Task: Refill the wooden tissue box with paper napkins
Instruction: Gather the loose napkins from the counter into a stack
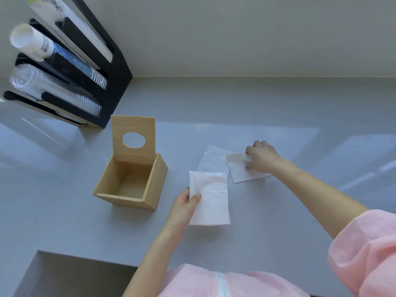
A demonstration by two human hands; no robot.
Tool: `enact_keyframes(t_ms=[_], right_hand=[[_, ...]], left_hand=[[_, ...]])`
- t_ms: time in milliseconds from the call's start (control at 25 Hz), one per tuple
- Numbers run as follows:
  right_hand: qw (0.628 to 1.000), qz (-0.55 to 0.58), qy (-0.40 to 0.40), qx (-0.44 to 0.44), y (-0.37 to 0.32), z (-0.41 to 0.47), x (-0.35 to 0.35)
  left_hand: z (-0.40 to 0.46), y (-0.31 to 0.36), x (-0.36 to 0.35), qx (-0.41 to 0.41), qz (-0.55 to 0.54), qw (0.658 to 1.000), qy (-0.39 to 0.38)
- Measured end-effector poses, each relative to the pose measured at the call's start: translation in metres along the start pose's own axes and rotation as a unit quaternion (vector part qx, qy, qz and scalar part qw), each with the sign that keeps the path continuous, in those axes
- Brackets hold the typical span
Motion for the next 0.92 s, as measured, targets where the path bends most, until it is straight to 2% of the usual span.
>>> enact_keyframes(t_ms=[200,360,440,480,640,760,800,840,880,920], right_hand=[[0.997,0.071,0.022,-0.006,0.001,-0.004,-0.001],[0.968,0.24,0.058,-0.033,0.006,-0.02,0.003],[0.927,0.363,0.077,-0.052,0.007,-0.032,0.004],[0.893,0.439,0.08,-0.062,0.006,-0.04,0.003],[0.715,0.698,0.046,-0.013,-0.023,-0.07,0.001],[0.595,0.802,-0.006,0.046,-0.057,-0.083,0.0],[0.573,0.818,-0.021,0.052,-0.068,-0.086,-0.004],[0.57,0.819,-0.029,0.051,-0.077,-0.087,-0.009],[0.589,0.806,-0.029,0.042,-0.084,-0.089,-0.016],[0.625,0.78,-0.022,0.028,-0.088,-0.09,-0.023]], left_hand=[[0.0,0.0,0.0,-0.003,-0.001,1.0,-0.001],[0.001,-0.002,0.001,-0.002,-0.007,1.0,0.006],[0.001,-0.002,0.001,0.001,-0.012,1.0,0.016],[0.002,-0.002,0.001,-0.001,-0.015,1.0,0.02],[0.002,0.0,0.0,-0.007,-0.026,0.999,0.028],[0.001,0.0,0.0,-0.008,-0.051,0.999,0.018],[0.001,0.0,0.001,-0.009,-0.061,0.998,0.011],[0.001,0.0,0.001,-0.011,-0.066,0.998,0.004],[0.002,0.0,0.001,-0.012,-0.069,0.998,0.0],[0.002,0.0,0.002,-0.014,-0.068,0.998,-0.002]])
Point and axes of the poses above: each hand's wrist, its own z-axis towards the middle knuckle, its own x-axis out of the back of the hand, y = z × x, the point moved 5 cm from there along z, towards the middle knuckle, and after that the axes turned 5 degrees about x, right-handed, at the moved point
